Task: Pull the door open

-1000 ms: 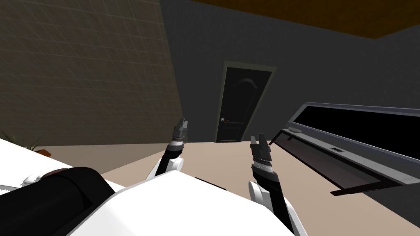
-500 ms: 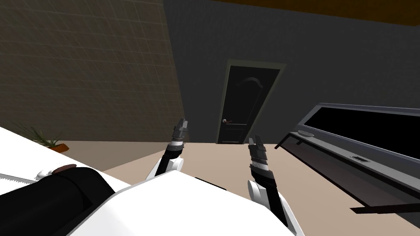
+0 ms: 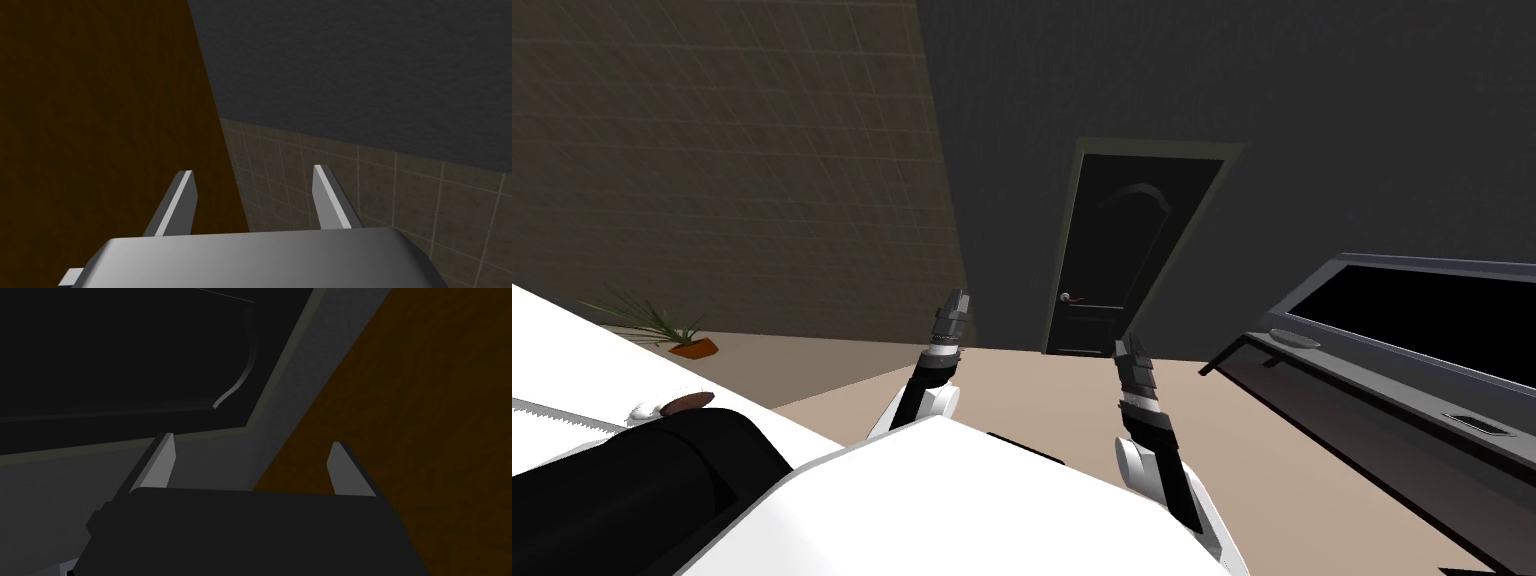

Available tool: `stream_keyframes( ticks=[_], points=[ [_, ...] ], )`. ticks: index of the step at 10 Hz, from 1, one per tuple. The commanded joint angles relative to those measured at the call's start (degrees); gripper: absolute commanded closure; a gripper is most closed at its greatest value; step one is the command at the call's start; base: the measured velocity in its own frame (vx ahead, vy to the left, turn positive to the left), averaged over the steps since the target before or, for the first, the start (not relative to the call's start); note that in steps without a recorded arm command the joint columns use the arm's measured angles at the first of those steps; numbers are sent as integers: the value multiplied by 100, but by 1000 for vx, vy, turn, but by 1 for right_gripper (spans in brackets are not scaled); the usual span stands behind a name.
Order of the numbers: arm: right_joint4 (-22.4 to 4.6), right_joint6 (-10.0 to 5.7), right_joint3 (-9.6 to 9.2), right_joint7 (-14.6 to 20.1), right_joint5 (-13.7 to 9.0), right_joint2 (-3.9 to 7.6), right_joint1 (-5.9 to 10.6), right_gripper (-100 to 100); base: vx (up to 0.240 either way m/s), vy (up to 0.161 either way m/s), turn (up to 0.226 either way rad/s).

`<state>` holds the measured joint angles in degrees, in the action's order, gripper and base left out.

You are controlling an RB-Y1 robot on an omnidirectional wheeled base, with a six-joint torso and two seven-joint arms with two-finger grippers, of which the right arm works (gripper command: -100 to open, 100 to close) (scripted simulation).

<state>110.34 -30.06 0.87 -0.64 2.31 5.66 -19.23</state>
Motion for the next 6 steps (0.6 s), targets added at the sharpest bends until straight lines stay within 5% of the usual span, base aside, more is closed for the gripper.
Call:
stream_keyframes(
  ticks=[1, 6],
  points=[
    [-286, -66, 34, 10, -42, 48, 121, -100, 70, -18, 129],
    [-939, -158, 122, 52, -145, 174, 359, -100, 56, -17, 84]
  ],
)
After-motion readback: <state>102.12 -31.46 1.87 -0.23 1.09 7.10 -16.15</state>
